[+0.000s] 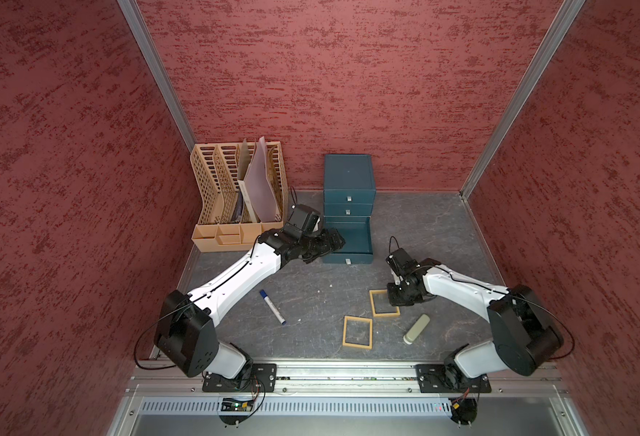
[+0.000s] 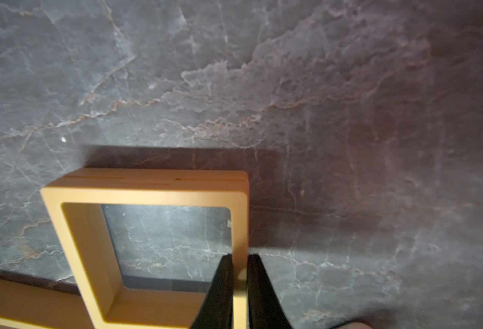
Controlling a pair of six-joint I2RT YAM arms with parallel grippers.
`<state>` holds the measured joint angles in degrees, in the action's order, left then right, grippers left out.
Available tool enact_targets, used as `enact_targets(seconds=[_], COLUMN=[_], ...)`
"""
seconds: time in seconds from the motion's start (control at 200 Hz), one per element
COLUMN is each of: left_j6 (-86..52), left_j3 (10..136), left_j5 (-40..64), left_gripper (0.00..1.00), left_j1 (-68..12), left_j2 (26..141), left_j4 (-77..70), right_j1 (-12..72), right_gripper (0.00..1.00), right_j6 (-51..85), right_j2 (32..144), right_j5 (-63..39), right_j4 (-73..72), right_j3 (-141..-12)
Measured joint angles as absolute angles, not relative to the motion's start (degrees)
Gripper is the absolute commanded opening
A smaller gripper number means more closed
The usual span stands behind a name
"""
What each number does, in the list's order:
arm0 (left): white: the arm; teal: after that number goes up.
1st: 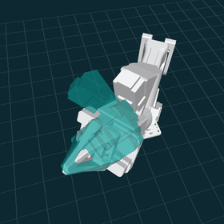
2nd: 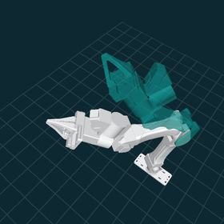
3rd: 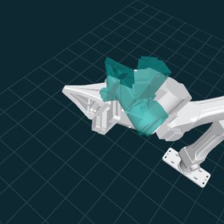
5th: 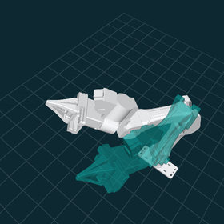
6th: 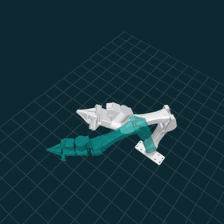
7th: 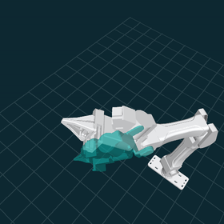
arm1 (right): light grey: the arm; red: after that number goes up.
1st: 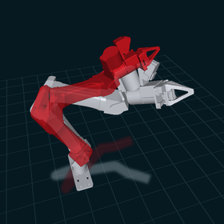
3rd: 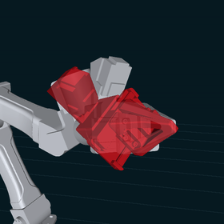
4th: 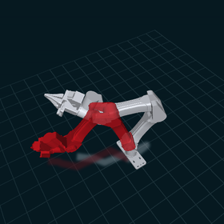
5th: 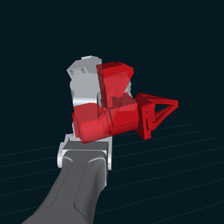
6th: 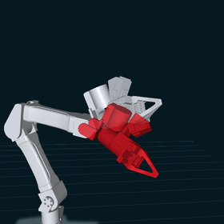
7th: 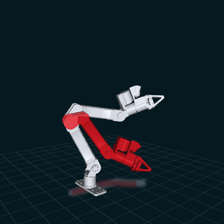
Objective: Place the brooch boxes into the drawer by color
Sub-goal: Pick up the brooch box from the center of the board.
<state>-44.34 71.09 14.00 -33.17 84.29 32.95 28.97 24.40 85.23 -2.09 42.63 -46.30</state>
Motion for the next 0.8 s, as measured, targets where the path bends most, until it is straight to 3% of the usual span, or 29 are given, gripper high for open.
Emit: enact_targets(seconds=[0.306,0.801], left_j6=[-44.34,-44.34], left_j3=[71.09,69.69], left_j5=[13.87,13.15], left_gripper=[0.9,0.9], left_j1=[-33.17,-32.34], left_j2=[84.27,83.7], left_j4=[32.95,32.38], right_j1=[28.86,28.84], right_gripper=[0.0,0.0], right_j6=[24.34,23.62], right_j2=[85.17,82.43], right_j5=[-2.15,-0.3], right_j4=[42.59,47.99], right_j3=[-46.33,-51.96])
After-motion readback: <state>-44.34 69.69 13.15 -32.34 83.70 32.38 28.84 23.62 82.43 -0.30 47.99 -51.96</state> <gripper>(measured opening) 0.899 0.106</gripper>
